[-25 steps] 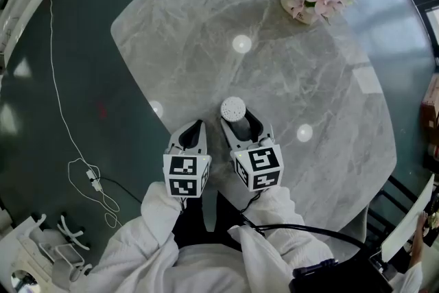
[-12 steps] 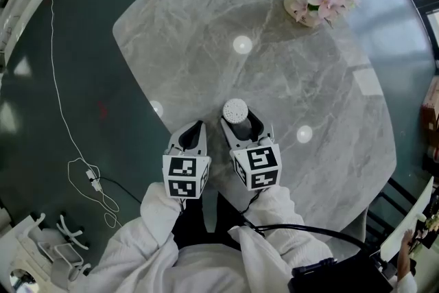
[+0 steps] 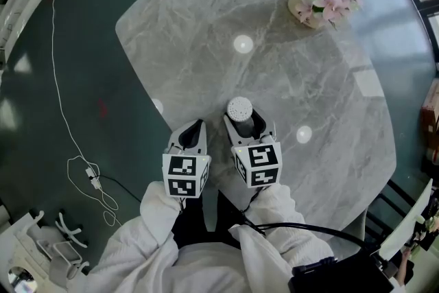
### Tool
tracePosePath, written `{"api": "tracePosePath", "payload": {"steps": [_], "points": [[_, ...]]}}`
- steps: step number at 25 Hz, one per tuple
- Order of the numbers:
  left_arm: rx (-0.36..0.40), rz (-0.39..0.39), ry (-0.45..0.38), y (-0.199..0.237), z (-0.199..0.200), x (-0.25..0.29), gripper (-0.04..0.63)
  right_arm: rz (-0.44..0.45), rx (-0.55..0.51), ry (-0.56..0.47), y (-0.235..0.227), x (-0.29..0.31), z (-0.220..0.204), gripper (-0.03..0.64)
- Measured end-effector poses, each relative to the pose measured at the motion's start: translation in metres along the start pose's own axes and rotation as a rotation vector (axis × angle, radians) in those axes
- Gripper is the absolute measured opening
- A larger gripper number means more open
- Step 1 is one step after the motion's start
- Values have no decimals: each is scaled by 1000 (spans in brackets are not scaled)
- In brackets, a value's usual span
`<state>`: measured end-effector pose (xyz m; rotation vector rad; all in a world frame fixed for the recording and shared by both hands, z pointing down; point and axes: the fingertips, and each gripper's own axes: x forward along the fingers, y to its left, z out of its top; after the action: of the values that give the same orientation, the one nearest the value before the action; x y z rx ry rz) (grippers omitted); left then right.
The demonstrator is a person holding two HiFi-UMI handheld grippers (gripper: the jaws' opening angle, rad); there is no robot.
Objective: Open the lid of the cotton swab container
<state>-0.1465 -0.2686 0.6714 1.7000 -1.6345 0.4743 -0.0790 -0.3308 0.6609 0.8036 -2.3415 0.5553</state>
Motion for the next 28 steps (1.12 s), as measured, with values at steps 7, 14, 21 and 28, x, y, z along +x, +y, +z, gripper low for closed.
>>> {"api": "tracePosePath", "payload": {"steps": [7, 14, 21, 28], "points": [[2, 5, -9, 1, 2, -5, -5, -8, 18, 0, -5, -4, -2, 291], [18, -7, -21, -5, 6, -14, -5, -35, 35, -20, -11, -21, 1, 291], [43, -31, -45, -19, 11, -26, -5, -51, 32, -52, -6, -44, 4, 291], [68, -62, -65, -34, 14, -45, -5, -53, 36, -89, 4, -73, 8, 291]]}}
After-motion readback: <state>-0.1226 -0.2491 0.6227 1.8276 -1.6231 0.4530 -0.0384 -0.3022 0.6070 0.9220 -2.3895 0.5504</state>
